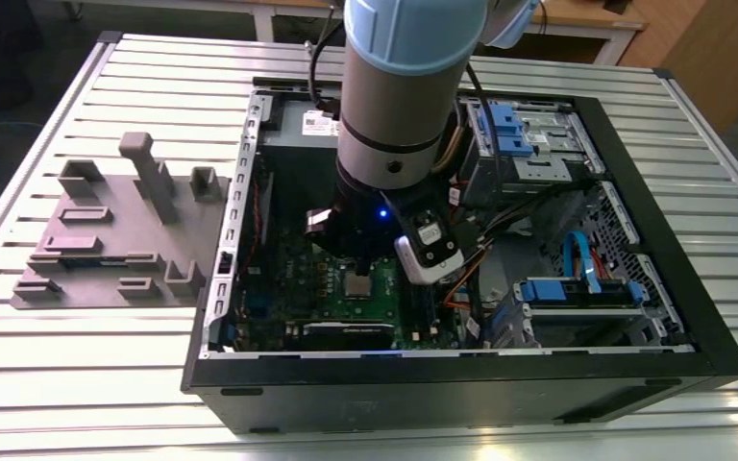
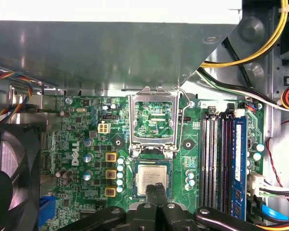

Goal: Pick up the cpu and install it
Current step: 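Close the cpu cover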

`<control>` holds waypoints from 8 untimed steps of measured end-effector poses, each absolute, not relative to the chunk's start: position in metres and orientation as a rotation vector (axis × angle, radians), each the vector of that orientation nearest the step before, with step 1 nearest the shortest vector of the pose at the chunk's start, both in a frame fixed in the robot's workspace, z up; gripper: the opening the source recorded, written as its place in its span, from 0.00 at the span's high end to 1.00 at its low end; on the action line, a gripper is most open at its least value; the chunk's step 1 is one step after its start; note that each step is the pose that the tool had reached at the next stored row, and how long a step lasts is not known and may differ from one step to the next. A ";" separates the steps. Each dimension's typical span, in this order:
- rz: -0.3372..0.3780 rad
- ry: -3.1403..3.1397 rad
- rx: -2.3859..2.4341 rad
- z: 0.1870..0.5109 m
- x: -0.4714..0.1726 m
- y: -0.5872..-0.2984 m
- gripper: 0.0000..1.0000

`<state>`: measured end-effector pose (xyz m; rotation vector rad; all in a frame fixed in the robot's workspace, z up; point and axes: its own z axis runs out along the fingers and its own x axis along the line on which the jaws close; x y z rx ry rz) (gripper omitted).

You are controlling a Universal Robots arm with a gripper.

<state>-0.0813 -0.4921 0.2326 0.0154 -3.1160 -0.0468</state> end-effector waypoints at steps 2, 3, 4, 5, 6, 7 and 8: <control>-0.047 -3.116 0.015 0.233 -0.081 -0.492 0.90; -0.046 -3.116 0.015 0.233 -0.081 -0.492 0.90; -0.046 -3.116 0.016 0.233 -0.081 -0.492 0.90; -0.046 -3.116 0.018 0.233 -0.081 -0.492 0.90; -0.046 -3.116 0.023 0.233 -0.081 -0.492 0.90; -0.046 -3.116 0.033 0.233 -0.081 -0.492 0.90; -0.046 -3.115 0.050 0.233 -0.081 -0.492 0.90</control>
